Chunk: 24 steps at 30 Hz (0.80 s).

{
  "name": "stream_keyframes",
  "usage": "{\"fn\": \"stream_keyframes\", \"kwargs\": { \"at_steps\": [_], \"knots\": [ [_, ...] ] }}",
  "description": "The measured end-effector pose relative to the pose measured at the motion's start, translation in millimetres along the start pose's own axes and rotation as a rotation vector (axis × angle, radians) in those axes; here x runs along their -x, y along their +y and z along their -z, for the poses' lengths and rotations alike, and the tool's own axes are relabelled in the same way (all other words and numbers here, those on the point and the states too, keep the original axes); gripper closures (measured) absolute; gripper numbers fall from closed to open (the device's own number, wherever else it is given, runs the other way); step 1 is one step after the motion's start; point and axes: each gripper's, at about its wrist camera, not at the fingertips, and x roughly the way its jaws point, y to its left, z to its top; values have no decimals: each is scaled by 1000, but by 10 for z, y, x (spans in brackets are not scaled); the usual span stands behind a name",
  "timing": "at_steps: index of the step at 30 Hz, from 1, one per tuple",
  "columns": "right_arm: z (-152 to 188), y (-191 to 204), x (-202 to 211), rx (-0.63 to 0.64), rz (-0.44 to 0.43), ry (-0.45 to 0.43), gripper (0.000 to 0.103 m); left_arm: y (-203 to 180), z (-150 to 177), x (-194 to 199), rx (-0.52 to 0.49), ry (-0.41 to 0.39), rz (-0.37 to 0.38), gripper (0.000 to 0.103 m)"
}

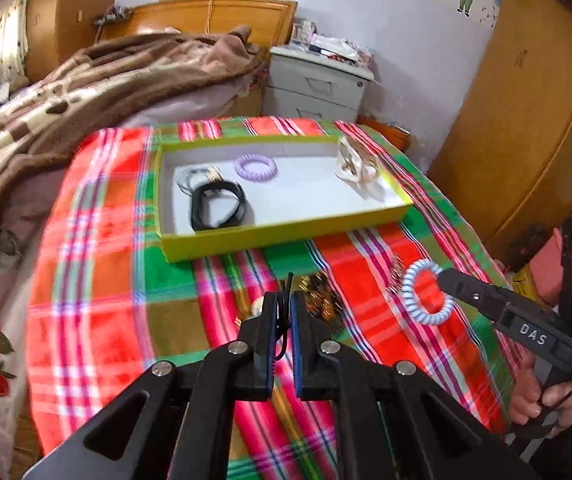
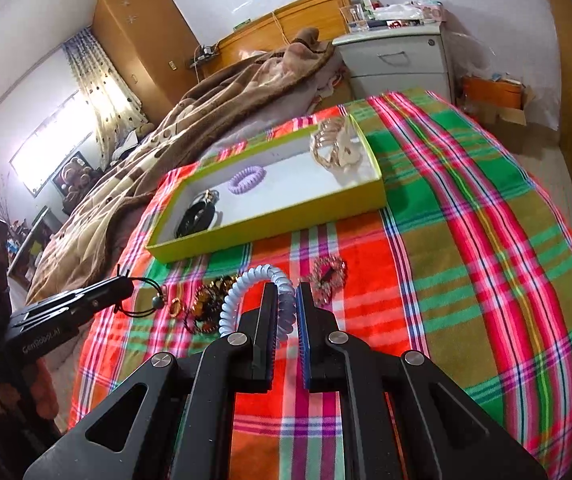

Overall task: Organize jewelry
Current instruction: 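Grasp the black hair tie with teal bead with the left tool while the right tool holds the coil tie, then carry both held hair ties over the box and lower them inside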

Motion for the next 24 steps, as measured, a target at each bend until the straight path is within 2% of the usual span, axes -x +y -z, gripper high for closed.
{"fn": "stream_keyframes", "kwargs": {
  "at_steps": [10, 19, 24],
  "knots": [
    [-407, 75, -113, 31, 11, -42, 93, 43, -393, -8, -21, -43, 44, 96],
    [-724, 76, -471, 34, 51, -26, 93, 119, -839, -332, -1, -33, 104, 96],
    [-836, 84, -707, 38, 70, -6, 93, 150, -998, -548, 12, -13, 113, 96]
  ]
}}
